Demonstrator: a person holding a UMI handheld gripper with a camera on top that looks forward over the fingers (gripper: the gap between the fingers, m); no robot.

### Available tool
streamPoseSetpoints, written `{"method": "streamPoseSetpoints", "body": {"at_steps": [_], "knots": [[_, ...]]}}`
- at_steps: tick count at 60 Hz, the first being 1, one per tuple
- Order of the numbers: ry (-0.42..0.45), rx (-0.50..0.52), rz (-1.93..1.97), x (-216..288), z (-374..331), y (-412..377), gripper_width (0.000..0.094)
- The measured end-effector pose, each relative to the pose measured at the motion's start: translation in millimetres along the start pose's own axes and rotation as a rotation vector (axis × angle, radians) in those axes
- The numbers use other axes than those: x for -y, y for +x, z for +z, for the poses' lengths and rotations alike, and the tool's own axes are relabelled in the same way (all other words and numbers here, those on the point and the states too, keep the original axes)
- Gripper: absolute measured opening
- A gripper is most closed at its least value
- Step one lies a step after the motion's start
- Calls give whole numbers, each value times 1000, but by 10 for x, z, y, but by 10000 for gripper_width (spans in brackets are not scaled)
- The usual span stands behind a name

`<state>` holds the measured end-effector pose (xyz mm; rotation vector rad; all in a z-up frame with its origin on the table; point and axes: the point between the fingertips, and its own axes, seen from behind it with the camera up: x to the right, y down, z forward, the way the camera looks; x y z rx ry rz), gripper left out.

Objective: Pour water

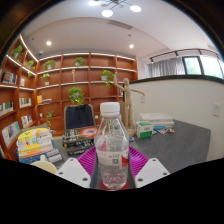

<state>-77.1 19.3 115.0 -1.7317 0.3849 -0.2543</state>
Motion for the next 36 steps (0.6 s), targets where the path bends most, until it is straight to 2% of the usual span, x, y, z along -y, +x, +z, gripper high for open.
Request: {"method": "streamPoseSetpoints", "body": {"at_steps": [8, 13, 24, 36], "knots": [[-24, 14, 6, -56, -29, -8, 686], [-33, 46, 1, -148, -116, -71, 902], [-106, 96, -43, -484, -530, -130, 885], [-116, 187, -54, -528, -1282, -124, 889]]}}
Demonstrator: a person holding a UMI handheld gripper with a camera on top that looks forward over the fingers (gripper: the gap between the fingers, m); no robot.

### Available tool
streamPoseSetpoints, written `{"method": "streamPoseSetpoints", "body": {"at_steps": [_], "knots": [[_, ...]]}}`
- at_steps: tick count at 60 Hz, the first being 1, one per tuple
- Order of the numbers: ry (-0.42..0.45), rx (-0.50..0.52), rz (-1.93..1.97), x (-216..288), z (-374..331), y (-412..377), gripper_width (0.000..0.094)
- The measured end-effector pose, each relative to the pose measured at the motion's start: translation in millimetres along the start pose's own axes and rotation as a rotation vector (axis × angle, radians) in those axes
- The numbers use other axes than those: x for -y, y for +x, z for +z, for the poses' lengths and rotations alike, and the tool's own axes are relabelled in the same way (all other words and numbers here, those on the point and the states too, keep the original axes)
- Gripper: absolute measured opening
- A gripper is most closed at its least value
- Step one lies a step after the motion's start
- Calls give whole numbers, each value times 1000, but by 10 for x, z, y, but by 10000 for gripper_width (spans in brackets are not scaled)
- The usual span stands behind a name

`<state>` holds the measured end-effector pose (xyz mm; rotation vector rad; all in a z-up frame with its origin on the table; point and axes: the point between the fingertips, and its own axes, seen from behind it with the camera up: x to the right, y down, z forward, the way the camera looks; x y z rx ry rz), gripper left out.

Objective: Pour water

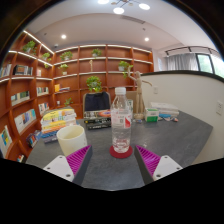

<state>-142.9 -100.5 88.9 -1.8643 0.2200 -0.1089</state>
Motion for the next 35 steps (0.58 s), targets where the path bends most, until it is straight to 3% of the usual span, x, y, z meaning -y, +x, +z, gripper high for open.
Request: {"method": "streamPoseSetpoints", "body": {"at_steps": [11, 35], "knots": [[-29, 63, -61, -29, -478, -98, 890], [32, 187, -42, 153, -904, -496, 864]]}}
